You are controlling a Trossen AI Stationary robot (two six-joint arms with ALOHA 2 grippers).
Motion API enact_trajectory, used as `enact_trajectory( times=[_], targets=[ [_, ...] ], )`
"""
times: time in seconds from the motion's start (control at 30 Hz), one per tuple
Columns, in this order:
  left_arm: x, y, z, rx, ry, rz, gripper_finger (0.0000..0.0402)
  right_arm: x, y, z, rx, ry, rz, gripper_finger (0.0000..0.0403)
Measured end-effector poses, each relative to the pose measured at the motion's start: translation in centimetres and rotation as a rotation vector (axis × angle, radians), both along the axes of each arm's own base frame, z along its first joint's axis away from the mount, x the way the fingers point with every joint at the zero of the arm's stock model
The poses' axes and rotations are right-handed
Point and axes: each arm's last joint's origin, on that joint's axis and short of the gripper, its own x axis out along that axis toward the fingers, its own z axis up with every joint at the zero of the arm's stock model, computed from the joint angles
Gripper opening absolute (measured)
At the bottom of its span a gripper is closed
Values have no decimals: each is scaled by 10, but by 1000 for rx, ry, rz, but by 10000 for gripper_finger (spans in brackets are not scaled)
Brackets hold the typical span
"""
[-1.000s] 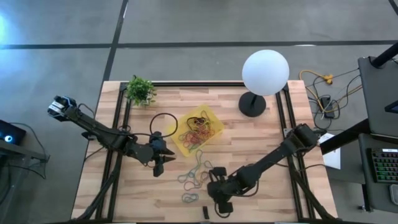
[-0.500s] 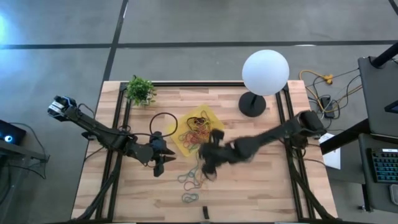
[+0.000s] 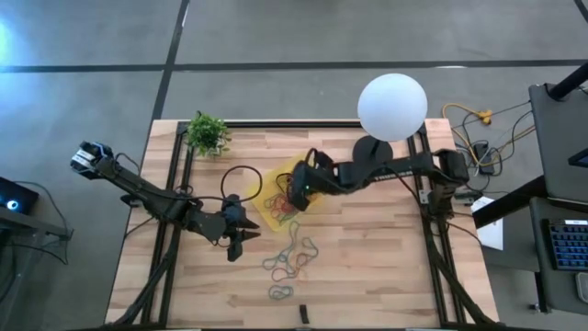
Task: Pick and place rubber bands into bin
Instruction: Put the black rubber band into the yellow bin, then put the blue rubber band into the yellow bin
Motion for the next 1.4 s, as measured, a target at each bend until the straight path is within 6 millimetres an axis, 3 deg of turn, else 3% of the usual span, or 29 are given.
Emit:
enact_trajectory(
  times=[0.13,0.27,0.5,0.63,0.77,1.0,1.2,1.4],
  targets=[
    [0,0,0,0,0,0,89,1,-13,-1,107,-1,75,25],
    [0,0,0,1,1,0,89,1,-18,-1,133,-7,81,67],
    [0,1,-2,19,1,12,89,1,-18,-1,168,-18,76,157],
    [0,1,-1,2,2,-1,89,2,-12,-2,279,-9,213,189],
    [5,-7,-9,9,49,-174,89,1,10,-3,337,25,356,198],
    [29,-25,-48,41,237,-375,89,-9,61,-6,318,134,525,190],
    [56,-37,-76,81,357,-380,89,-26,96,-4,358,226,545,183],
    [80,-42,-79,75,399,-285,89,-45,129,4,375,255,506,180]
  ],
)
